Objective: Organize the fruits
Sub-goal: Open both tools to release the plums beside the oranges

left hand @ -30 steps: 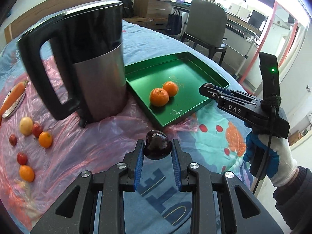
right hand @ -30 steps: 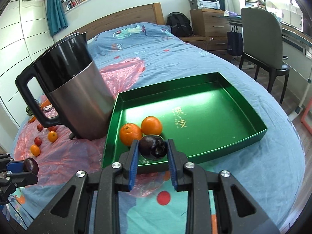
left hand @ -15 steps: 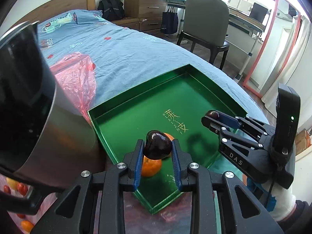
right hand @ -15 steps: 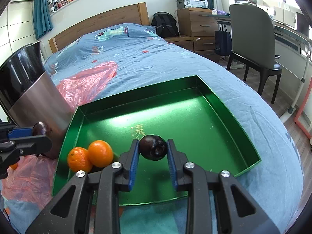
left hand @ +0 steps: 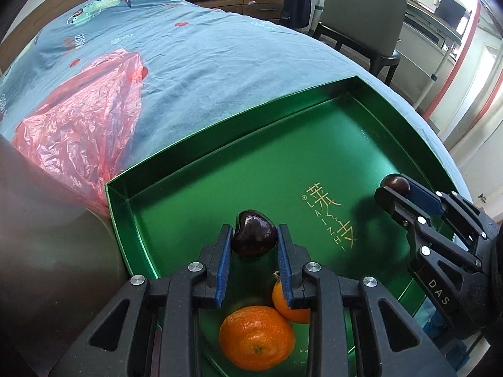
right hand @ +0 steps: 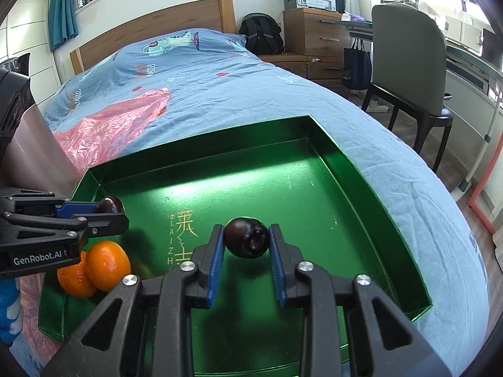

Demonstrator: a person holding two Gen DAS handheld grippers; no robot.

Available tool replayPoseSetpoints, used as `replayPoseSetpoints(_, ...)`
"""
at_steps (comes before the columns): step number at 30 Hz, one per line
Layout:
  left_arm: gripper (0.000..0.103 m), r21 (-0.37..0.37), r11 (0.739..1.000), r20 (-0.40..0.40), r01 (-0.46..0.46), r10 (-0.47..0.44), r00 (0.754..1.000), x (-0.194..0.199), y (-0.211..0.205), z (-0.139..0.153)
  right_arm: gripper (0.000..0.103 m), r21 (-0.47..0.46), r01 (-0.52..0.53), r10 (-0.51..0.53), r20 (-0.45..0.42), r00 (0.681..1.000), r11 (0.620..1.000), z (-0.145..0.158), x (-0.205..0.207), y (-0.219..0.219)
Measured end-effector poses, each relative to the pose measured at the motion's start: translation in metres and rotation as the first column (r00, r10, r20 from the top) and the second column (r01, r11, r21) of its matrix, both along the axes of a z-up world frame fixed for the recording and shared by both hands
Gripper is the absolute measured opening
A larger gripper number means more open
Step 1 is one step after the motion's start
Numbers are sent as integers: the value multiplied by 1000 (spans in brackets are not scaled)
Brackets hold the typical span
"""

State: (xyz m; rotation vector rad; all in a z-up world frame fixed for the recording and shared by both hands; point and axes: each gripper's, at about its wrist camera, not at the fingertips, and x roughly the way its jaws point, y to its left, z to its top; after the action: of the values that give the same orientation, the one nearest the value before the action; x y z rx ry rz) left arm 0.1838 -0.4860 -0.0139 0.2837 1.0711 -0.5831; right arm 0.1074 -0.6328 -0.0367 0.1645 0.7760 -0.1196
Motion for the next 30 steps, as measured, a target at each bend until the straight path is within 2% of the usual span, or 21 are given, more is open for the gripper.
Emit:
replayPoseSetpoints(10, 25, -39, 999, -49, -32, 30, 998, 11, 2, -6, 12, -24, 2, -3, -32, 999, 1000, -9, 6, 1)
replayPoseSetpoints(13, 34, -32, 999, -49, -39, 37, 998, 13, 2, -6, 12, -28, 3, -4, -35, 999, 1000, -9, 6, 2)
replayPoseSetpoints(16, 36, -28, 999, -45, -39, 37, 998, 11, 1, -4, 13, -21, 5, -6, -38, 999, 1000, -7, 6, 2)
replayPoseSetpoints(19, 44, -26, 999, -31, -41, 40, 999, 8, 0, 0, 15, -13, 8, -8, -36, 999, 1000, -5, 3, 1)
replayPoseSetpoints(21, 45, -28, 999, -23, -42, 41, 999, 6, 0, 4, 25, -12, 13, -14, -30, 999, 1000, -2, 1, 1)
replayPoseSetpoints(22, 46, -29, 999, -19, -42, 42, 999, 5, 0, 6, 37, -9, 16, -17, -25, 1000, 1000, 0, -1, 1)
replayPoseSetpoints(23, 47, -29, 999, -16, -43, 43, 999, 5, 1, 8, 40, -5, 18, -18, -19, 1000, 1000, 2, -2, 1)
replayPoseSetpoints(30, 48, -42, 999, 7, -31, 31, 999, -12, 5, 26, 44, -14, 26, -26, 3, 1000, 1000, 20, -14, 1)
